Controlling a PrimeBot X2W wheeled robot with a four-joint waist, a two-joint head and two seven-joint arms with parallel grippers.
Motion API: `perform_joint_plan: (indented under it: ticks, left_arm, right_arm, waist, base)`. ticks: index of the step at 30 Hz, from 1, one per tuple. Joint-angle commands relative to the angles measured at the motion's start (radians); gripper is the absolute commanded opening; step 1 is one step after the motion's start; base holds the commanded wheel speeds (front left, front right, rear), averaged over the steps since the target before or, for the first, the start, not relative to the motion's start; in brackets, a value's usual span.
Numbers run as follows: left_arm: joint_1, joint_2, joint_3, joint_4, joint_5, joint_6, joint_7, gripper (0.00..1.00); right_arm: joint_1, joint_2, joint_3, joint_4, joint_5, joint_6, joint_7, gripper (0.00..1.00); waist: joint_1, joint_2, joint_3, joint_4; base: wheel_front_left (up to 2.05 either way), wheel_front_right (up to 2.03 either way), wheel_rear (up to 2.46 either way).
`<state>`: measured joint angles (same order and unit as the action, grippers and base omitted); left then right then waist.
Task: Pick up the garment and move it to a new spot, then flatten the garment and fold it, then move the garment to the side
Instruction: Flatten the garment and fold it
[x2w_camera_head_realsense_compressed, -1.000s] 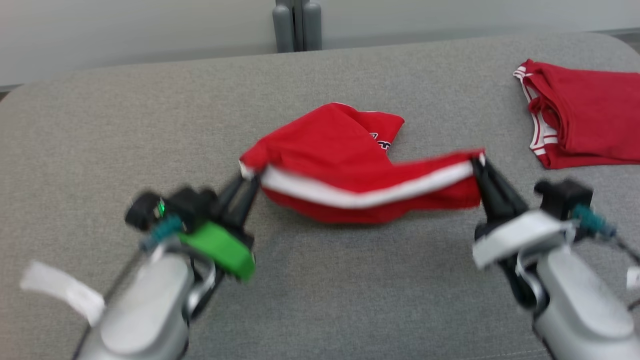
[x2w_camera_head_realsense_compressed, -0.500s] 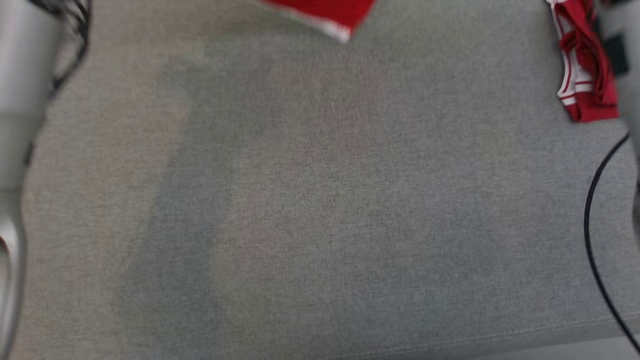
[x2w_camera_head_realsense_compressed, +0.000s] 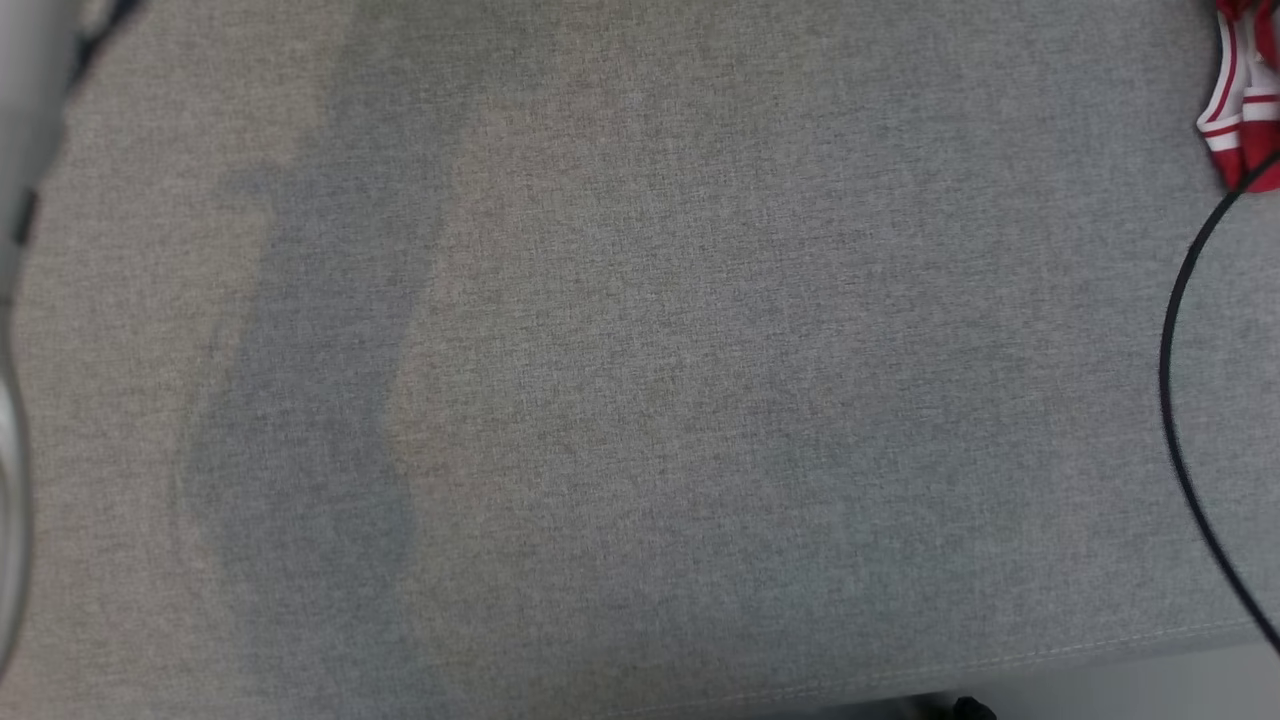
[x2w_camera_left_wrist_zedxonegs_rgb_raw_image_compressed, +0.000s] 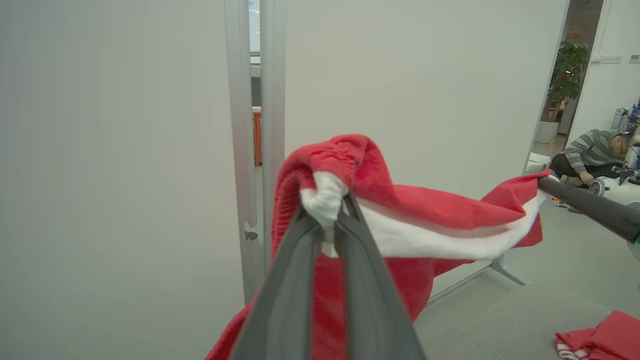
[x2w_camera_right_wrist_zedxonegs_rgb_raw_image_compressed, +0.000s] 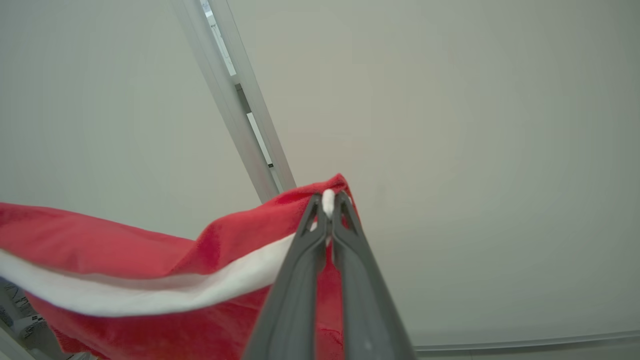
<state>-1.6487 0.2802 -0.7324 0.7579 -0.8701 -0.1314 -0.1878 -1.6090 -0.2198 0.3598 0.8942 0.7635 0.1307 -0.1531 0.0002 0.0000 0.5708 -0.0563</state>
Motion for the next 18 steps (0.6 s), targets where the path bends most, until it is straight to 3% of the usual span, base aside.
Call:
perform_joint_plan:
  ticks: [1, 8, 18]
  left_arm:
    - [0.056, 0.005, -0.01, -0.015, -0.032, 0.001, -0.02, 0.0]
    - [0.385, 0.062, -0.038, -0.117, -0.067, 0.002, -0.076, 0.0]
    - [0.991, 0.045, 0.105, -0.423, 0.112, 0.103, -0.078, 0.0]
  right_arm:
    - [0.05, -0.007, 0.02, -0.007, 0.019, 0.0, -0.015, 0.0]
    - [0.37, -0.08, 0.159, -0.159, 0.123, 0.0, -0.062, 0.0]
    - [0.913, -0.208, 0.17, -0.385, 0.25, 0.0, -0.105, 0.0]
  waist:
    - [-0.0002, 0.0, -0.02, -0.001]
    - [-0.0002, 0.0, -0.109, 0.001]
    - [-0.0002, 0.0, -0.265, 0.012]
  base:
    - [0.0, 0.0, 0.0]
    - [0.0, 0.0, 0.0]
    - [0.0, 0.0, 0.0]
